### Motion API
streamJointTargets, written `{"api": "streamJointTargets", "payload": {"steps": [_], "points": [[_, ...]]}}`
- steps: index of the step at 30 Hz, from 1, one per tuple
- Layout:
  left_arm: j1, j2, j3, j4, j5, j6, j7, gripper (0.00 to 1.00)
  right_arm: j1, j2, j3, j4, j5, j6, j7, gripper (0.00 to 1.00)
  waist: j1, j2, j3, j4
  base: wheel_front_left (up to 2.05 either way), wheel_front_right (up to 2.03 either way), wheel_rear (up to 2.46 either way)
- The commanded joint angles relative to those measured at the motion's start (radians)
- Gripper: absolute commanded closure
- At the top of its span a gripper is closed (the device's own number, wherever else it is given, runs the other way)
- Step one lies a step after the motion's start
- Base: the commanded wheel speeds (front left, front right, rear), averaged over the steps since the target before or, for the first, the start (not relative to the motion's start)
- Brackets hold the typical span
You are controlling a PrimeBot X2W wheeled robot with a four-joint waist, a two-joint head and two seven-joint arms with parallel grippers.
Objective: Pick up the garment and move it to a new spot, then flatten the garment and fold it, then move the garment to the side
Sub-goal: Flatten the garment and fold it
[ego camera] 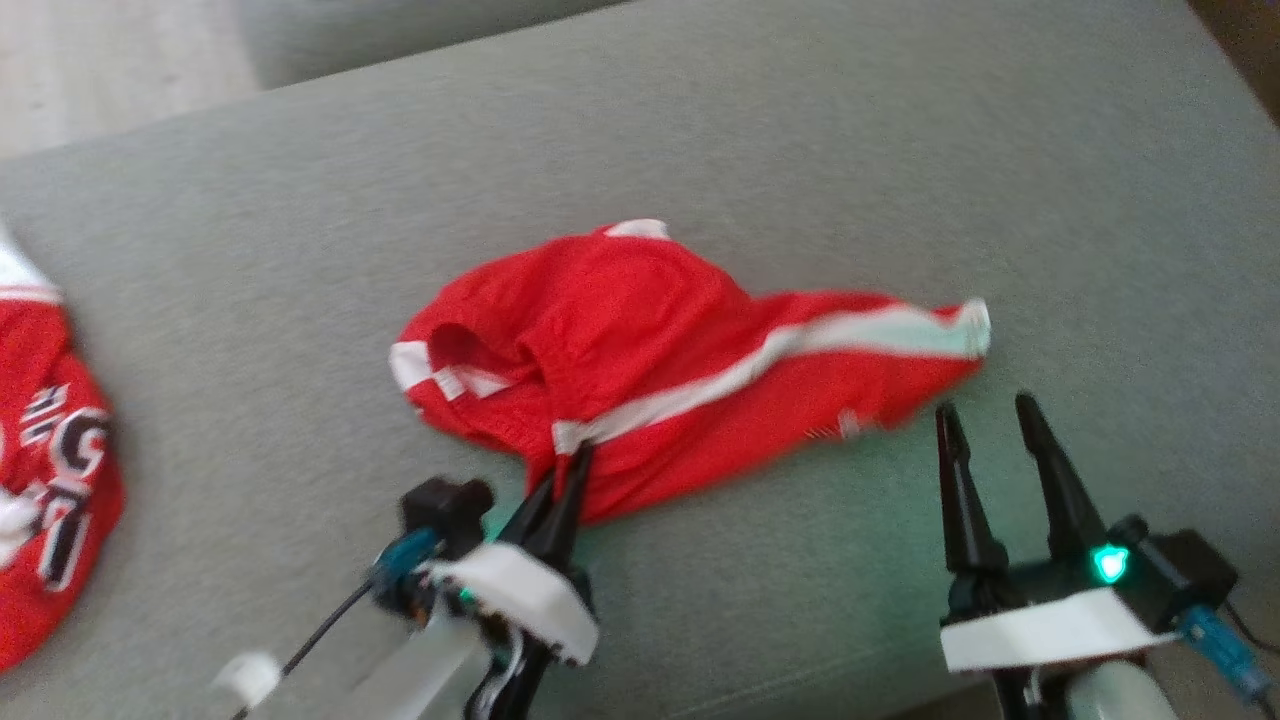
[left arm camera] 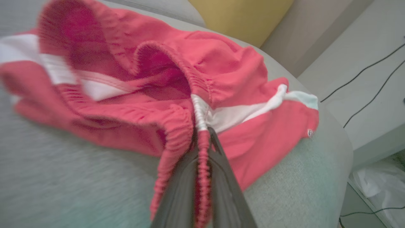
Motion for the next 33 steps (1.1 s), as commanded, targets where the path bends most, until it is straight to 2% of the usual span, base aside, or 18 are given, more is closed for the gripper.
{"api": "streamJointTargets", "payload": {"steps": [1, 4, 8, 15, 20, 30, 33], "points": [[-0.011, 0.024, 0.055, -0.058, 0.010, 0.011, -0.012, 1.00, 0.003, -0.006, 0.018, -0.015, -0.009, 0.007, -0.002, 0.00, 0.0002, 0.0000, -0.025, 0.052, 0.00, 0.00, 0.00], [0.071, 0.057, 0.113, -0.177, 0.029, 0.039, -0.012, 1.00, 0.026, -0.009, 0.016, 0.044, -0.011, 0.007, -0.002, 0.00, 0.0002, 0.0000, -0.041, 0.096, 0.00, 0.00, 0.00], [0.133, 0.087, 0.143, -0.256, 0.051, 0.058, -0.012, 1.00, 0.036, -0.023, 0.021, 0.130, -0.001, 0.007, -0.002, 0.00, 0.0002, 0.0000, -0.054, 0.135, 0.00, 0.00, 0.00], [0.164, 0.083, 0.148, -0.299, 0.061, 0.062, -0.012, 1.00, 0.016, -0.041, 0.018, 0.238, -0.016, 0.007, -0.002, 0.00, 0.0002, 0.0000, -0.070, 0.178, 0.00, 0.00, 0.00], [0.167, 0.083, 0.147, -0.309, 0.072, 0.066, -0.012, 1.00, -0.004, -0.036, -0.016, 0.243, -0.054, 0.007, -0.002, 0.00, 0.0002, 0.0000, -0.070, 0.192, 0.00, 0.00, 0.00], [0.160, 0.089, 0.148, -0.320, 0.079, 0.070, -0.012, 1.00, -0.034, -0.023, -0.015, 0.249, -0.084, 0.007, -0.002, 0.00, 0.0002, 0.0000, -0.063, 0.199, 0.00, 0.00, 0.00], [0.159, 0.092, 0.148, -0.324, 0.078, 0.072, -0.012, 1.00, -0.044, -0.021, -0.022, 0.255, -0.096, 0.007, -0.002, 0.89, 0.0002, 0.0000, -0.062, 0.199, 0.00, 0.00, 0.00]]}}
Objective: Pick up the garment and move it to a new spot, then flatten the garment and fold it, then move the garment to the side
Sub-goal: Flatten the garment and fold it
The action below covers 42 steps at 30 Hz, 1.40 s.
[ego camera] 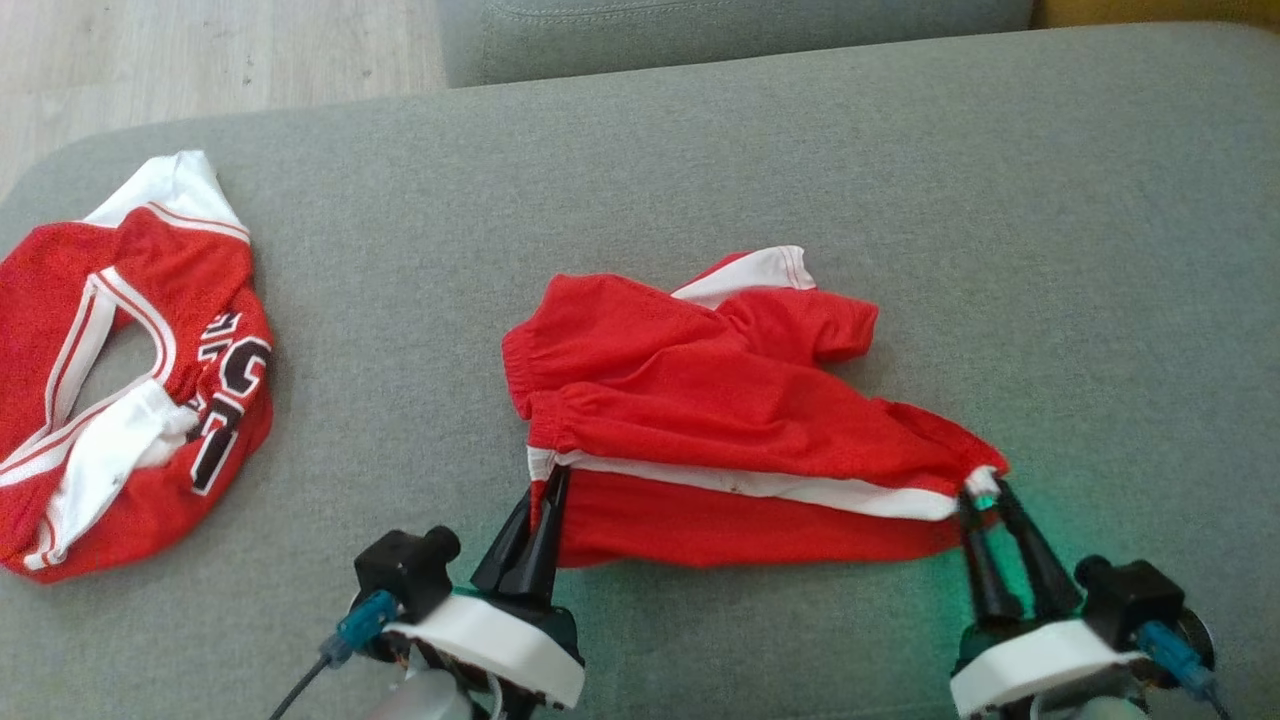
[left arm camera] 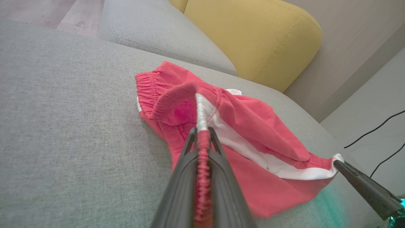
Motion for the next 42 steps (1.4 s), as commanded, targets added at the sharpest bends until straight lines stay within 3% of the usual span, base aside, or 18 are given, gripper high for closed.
{"api": "streamJointTargets", "payload": {"steps": [1, 8, 14, 17, 21, 22, 25, 30, 36, 42], "points": [[-0.028, 0.016, 0.037, -0.030, 0.008, 0.007, -0.012, 1.00, -0.038, 0.001, 0.015, -0.025, -0.011, 0.007, -0.003, 1.00, 0.0000, 0.0000, 0.000, 0.000, 0.00, 0.00, 0.00], [-0.030, 0.027, 0.040, -0.040, 0.007, 0.012, -0.010, 1.00, -0.063, 0.005, -0.004, -0.006, -0.050, 0.007, -0.003, 1.00, 0.0000, 0.0000, -0.003, -0.003, 0.00, 0.00, 0.00], [-0.121, 0.042, 0.068, -0.135, 0.034, -0.032, -0.011, 1.00, -0.120, 0.012, -0.085, -0.182, -0.054, 0.007, -0.003, 1.00, 0.0000, 0.0000, 0.021, -0.001, 0.00, 0.00, 0.00], [-0.283, 0.075, 0.084, -0.180, 0.085, -0.059, 0.026, 1.00, -0.222, 0.014, -0.115, -0.258, -0.051, 0.007, -0.003, 1.00, 0.0000, 0.0000, 0.057, -0.005, 0.00, 0.00, 0.00], [-0.599, 0.097, 0.104, -0.177, 0.164, -0.100, 0.126, 1.00, -0.484, 0.011, -0.142, -0.290, -0.057, 0.007, -0.003, 1.00, 0.0000, 0.0000, 0.148, -0.026, 0.00, 0.00, 0.00], [-0.767, 0.086, 0.106, -0.134, 0.193, -0.127, 0.173, 1.00, -0.641, -0.019, -0.157, -0.282, -0.063, 0.007, -0.003, 1.00, 0.0000, 0.0000, 0.201, -0.032, 0.00, 0.00, 0.00], [-1.005, 0.040, 0.117, -0.037, 0.224, -0.156, 0.183, 1.00, -0.870, -0.081, -0.193, -0.252, -0.065, 0.007, -0.003, 1.00, 0.0000, 0.0000, 0.279, -0.039, 0.00, 0.00, 0.00], [-1.261, -0.035, 0.129, 0.124, 0.249, -0.182, 0.063, 1.00, -1.107, -0.168, -0.232, -0.233, -0.077, 0.007, -0.003, 1.00, 0.0000, 0.0000, 0.353, -0.041, 0.00, 0.00, 0.00], [-1.236, -0.051, 0.111, 0.167, 0.225, -0.192, -0.005, 1.00, -1.062, -0.207, -0.250, -0.263, -0.091, 0.007, -0.003, 1.00, 0.0000, 0.0000, 0.374, -0.026, 0.00, 0.00, 0.00], [-0.880, -0.013, 0.058, 0.013, 0.234, -0.193, -0.012, 1.00, -0.716, -0.146, -0.288, -0.356, -0.090, 0.007, -0.003, 1.00, 0.0000, 0.0000, 0.337, 0.003, 0.00, 0.00, 0.00]]}}
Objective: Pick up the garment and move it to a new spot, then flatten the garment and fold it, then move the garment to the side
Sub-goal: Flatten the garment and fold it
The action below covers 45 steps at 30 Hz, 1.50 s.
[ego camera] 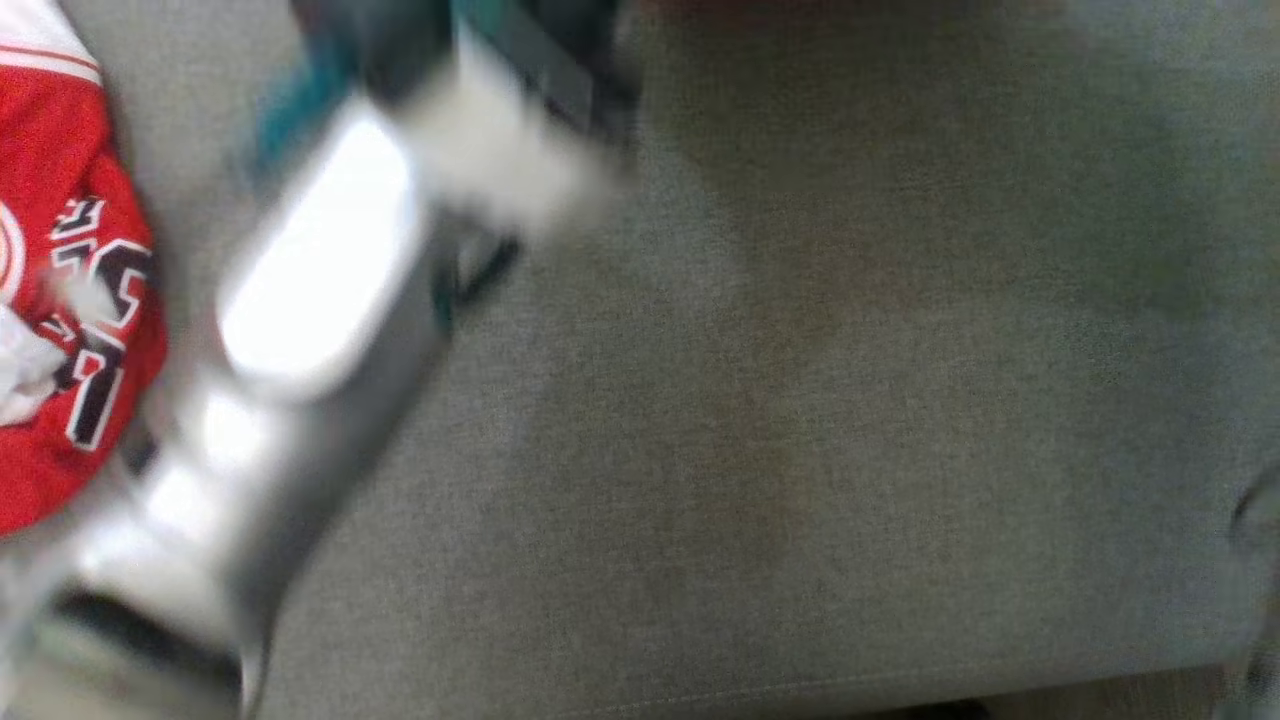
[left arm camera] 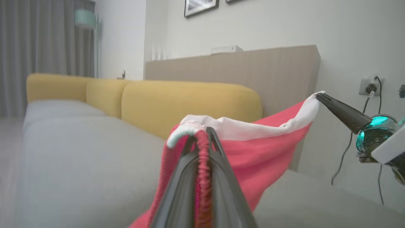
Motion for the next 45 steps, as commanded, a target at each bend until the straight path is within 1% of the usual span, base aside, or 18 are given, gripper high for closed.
{"api": "streamJointTargets", "payload": {"steps": [1, 4, 8, 12, 15, 17, 20, 25, 27, 32, 34, 37, 38, 40, 41, 42, 43, 45], "points": [[0.070, 0.042, 0.040, -0.067, 0.018, -0.006, -0.004, 1.00, 0.082, 0.017, 0.007, -0.059, 0.003, 0.007, 0.001, 1.00, -0.0002, 0.0001, -0.031, 0.007, 0.00, 0.00, 0.00], [0.340, 0.062, 0.056, -0.163, 0.079, -0.006, -0.004, 1.00, 0.299, 0.069, -0.009, -0.104, 0.011, 0.007, 0.001, 1.00, -0.0002, 0.0001, -0.080, 0.013, 0.00, 0.00, 0.00], [0.640, 0.053, 0.045, -0.255, 0.154, -0.004, -0.004, 1.00, 0.577, 0.116, -0.052, -0.187, 0.039, 0.007, 0.001, 1.00, -0.0002, 0.0001, -0.142, 0.032, 0.00, 0.00, 0.00], [0.838, 0.034, 0.026, -0.313, 0.179, -0.003, -0.004, 1.00, 0.791, 0.127, -0.055, -0.268, 0.065, 0.007, 0.001, 1.00, -0.0002, 0.0001, -0.194, 0.045, 0.00, 0.00, 0.00], [0.899, 0.015, 0.018, -0.354, 0.175, -0.004, -0.004, 1.00, 0.850, 0.114, -0.061, -0.303, 0.078, 0.007, 0.001, 1.00, -0.0002, 0.0001, -0.203, 0.060, 0.00, 0.00, 0.00], [0.908, -0.013, 0.032, -0.371, 0.142, -0.004, -0.004, 1.00, 0.834, 0.088, -0.065, -0.297, 0.087, 0.007, 0.007, 1.00, -0.0002, 0.0001, -0.198, 0.075, 0.00, 0.00, 0.00], [0.881, -0.049, 0.062, -0.350, 0.075, -0.005, -0.004, 1.00, 0.752, 0.041, -0.049, -0.252, 0.094, 0.007, 0.052, 1.00, -0.0002, 0.0001, -0.178, 0.100, 0.00, 0.00, 0.00], [0.757, -0.104, 0.098, -0.238, -0.049, -0.005, 0.010, 1.00, 0.554, -0.062, 0.034, -0.110, 0.101, 0.007, 0.171, 1.00, -0.0002, 0.0001, -0.109, 0.161, 0.00, 0.00, 0.00], [0.698, -0.120, 0.114, -0.182, -0.104, -0.004, 0.014, 1.00, 0.465, -0.118, 0.078, -0.034, 0.111, 0.007, 0.202, 1.00, -0.0002, 0.0001, -0.083, 0.183, 0.00, 0.00, 0.00], [0.565, -0.132, 0.102, -0.071, -0.247, -0.002, 0.011, 1.00, 0.250, -0.231, 0.206, 0.159, 0.127, 0.007, 0.228, 1.00, -0.0002, 0.0001, -0.029, 0.221, 0.00, 0.00, 0.00], [0.521, -0.133, 0.080, -0.045, -0.289, 0.008, 0.004, 1.00, 0.172, -0.257, 0.260, 0.236, 0.127, 0.007, 0.220, 1.00, -0.0002, 0.0001, -0.014, 0.229, 0.00, 0.00, 0.00], [0.487, -0.133, 0.059, -0.024, -0.322, 0.014, 0.000, 1.00, 0.106, -0.266, 0.307, 0.311, 0.135, 0.007, 0.219, 1.00, -0.0002, 0.0001, -0.005, 0.234, 0.00, 0.00, 0.00], [0.475, -0.133, 0.049, -0.014, -0.340, 0.014, -0.002, 0.91, 0.078, -0.267, 0.331, 0.345, 0.139, 0.007, 0.216, 1.00, -0.0002, 0.0001, -0.001, 0.236, 0.00, 0.00, 0.00], [0.454, -0.133, 0.033, -0.001, -0.362, 0.013, -0.003, 0.53, 0.031, -0.270, 0.376, 0.409, 0.147, 0.007, 0.205, 1.00, -0.0002, 0.0001, 0.003, 0.239, 0.00, 0.00, 0.00], [0.446, -0.133, 0.028, 0.001, -0.373, 0.012, -0.003, 0.00, 0.011, -0.271, 0.395, 0.437, 0.155, 0.007, 0.193, 1.00, -0.0002, 0.0001, 0.005, 0.240, 0.00, 0.00, 0.00], [0.440, -0.133, 0.025, -0.001, -0.377, 0.011, -0.003, 0.00, -0.007, -0.269, 0.406, 0.464, 0.165, 0.007, 0.179, 0.73, -0.0002, 0.0001, 0.007, 0.241, 0.00, 0.00, 0.00], [0.434, -0.133, 0.022, -0.002, -0.375, 0.009, -0.003, 0.00, -0.022, -0.268, 0.415, 0.489, 0.175, 0.007, 0.163, 0.00, -0.0002, 0.0001, 0.007, 0.241, 0.00, 0.00, 0.00], [0.428, -0.133, 0.022, -0.004, -0.346, 0.008, -0.004, 0.00, -0.040, -0.266, 0.427, 0.530, 0.196, 0.007, 0.125, 0.00, -0.0002, 0.0001, 0.005, 0.242, 0.00, 0.00, 0.00]]}}
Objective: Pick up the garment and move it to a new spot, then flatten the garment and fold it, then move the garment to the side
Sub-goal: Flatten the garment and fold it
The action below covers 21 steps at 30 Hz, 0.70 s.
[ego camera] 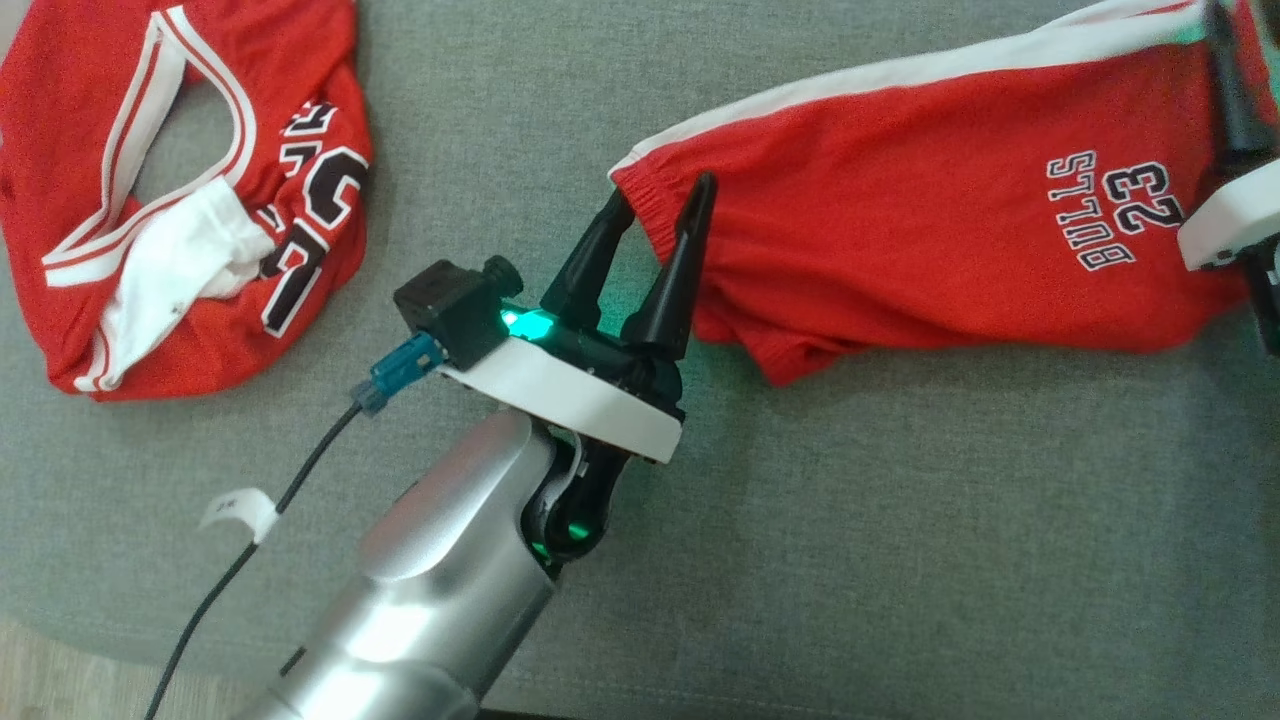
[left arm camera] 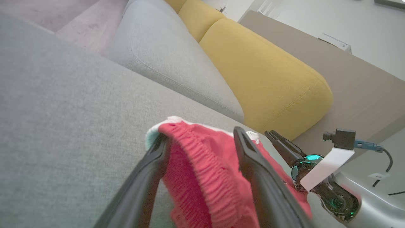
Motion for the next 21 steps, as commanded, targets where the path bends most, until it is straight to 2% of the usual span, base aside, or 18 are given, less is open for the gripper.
{"api": "streamJointTargets", "payload": {"steps": [1, 5, 10, 16, 17, 18, 19, 21], "points": [[-0.025, 0.005, 0.029, -0.032, 0.039, 0.001, -0.008, 0.00, -0.005, -0.019, 0.017, -0.008, 0.021, 0.007, -0.024, 0.00, -0.0002, 0.0000, -0.007, -0.001, 0.00, 0.00, 0.00], [0.023, 0.005, 0.093, -0.080, 0.220, 0.059, -0.008, 0.00, 0.018, -0.032, 0.050, 0.035, 0.106, 0.007, -0.033, 0.00, -0.0002, 0.0000, -0.037, -0.002, 0.00, 0.00, 0.00], [0.172, 0.005, 0.176, -0.195, 0.425, 0.151, -0.008, 0.00, 0.093, -0.085, 0.097, 0.063, 0.257, 0.007, 0.057, 0.00, -0.0002, 0.0000, -0.086, 0.015, 0.00, 0.00, 0.00], [0.325, 0.005, 0.215, -0.290, 0.566, 0.195, -0.008, 0.00, 0.180, -0.151, 0.139, 0.088, 0.427, 0.007, 0.222, 0.00, -0.0002, 0.0000, -0.135, 0.062, 0.00, 0.00, 0.00], [0.343, 0.005, 0.220, -0.305, 0.577, 0.199, -0.008, 0.00, 0.191, -0.155, 0.146, 0.085, 0.460, 0.007, 0.248, 0.29, -0.0002, 0.0000, -0.141, 0.070, 0.00, 0.00, 0.00], [0.356, 0.005, 0.223, -0.319, 0.589, 0.202, -0.008, 0.00, 0.199, -0.159, 0.150, 0.079, 0.490, 0.007, 0.266, 0.85, -0.0002, 0.0000, -0.148, 0.076, 0.00, 0.00, 0.00], [0.367, 0.005, 0.226, -0.332, 0.601, 0.204, -0.008, 0.00, 0.205, -0.165, 0.154, 0.072, 0.514, 0.007, 0.278, 1.00, -0.0002, 0.0000, -0.155, 0.080, 0.00, 0.00, 0.00], [0.387, 0.005, 0.235, -0.354, 0.619, 0.209, -0.008, 0.00, 0.203, -0.179, 0.148, 0.069, 0.535, 0.007, 0.263, 1.00, -0.0002, 0.0000, -0.169, 0.081, 0.00, 0.00, 0.00]]}}
